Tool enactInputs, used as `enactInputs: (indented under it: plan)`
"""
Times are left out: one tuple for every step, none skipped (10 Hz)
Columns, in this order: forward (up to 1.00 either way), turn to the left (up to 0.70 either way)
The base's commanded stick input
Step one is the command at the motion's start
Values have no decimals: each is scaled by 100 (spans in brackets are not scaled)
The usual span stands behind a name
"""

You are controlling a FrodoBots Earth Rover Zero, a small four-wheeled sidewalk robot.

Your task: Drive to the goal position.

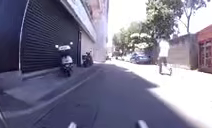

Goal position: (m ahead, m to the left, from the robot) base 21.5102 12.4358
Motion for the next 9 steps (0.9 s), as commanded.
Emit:
enactInputs:
  plan:
    - [70,0]
    - [70,0]
    - [70,0]
    - [70,0]
    - [70,0]
    - [70,0]
    - [70,0]
    - [70,0]
    - [70,0]
